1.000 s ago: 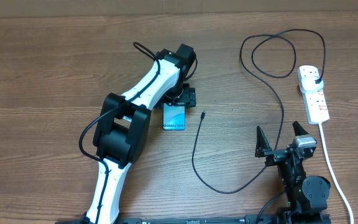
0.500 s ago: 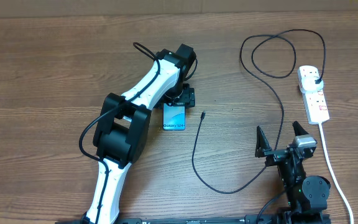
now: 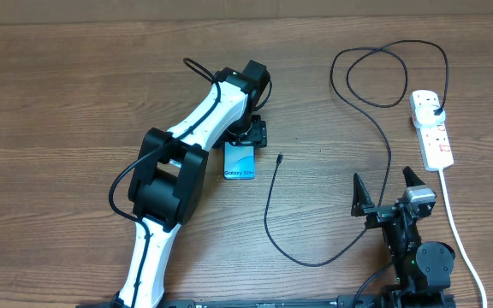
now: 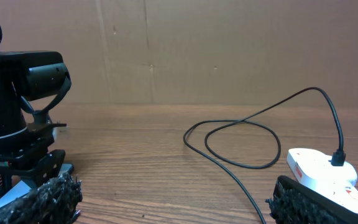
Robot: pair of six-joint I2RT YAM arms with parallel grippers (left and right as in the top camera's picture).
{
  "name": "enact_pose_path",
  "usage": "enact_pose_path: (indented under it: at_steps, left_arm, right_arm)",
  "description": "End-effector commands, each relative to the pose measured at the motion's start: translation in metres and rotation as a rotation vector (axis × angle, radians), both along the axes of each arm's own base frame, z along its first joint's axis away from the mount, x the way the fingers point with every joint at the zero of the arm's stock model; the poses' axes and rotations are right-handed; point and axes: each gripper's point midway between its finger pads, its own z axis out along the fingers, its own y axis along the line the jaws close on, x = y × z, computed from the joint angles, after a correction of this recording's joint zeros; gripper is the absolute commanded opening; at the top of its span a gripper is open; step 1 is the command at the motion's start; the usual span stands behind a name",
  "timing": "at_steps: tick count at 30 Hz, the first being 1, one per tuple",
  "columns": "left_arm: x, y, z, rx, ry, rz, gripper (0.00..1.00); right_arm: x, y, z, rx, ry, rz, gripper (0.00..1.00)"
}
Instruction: Plug charger to phone and switch on socket
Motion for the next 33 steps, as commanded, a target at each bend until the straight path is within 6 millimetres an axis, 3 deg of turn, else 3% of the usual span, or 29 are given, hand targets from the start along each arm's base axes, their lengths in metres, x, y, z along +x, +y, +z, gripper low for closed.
enact_pose_path:
  at_steps: [1, 19, 33]
  left_arm:
    - [-0.003, 0.003, -0.011, 0.009, 0.027, -0.008, 0.81]
    - [-0.003, 0.001, -0.010, -0.004, 0.028, -0.007, 0.78]
    - [-0.014, -0.010, -0.006, -0.145, 0.121, 0.004, 0.74]
  right_arm:
    - [0.000, 0.001, -0.003, -0.005, 0.000, 0.007, 1.00]
    - [0.000, 0.001, -0.003, -0.005, 0.000, 0.007, 1.00]
    - [0.000, 0.001, -0.003, -0.005, 0.000, 0.007, 1.00]
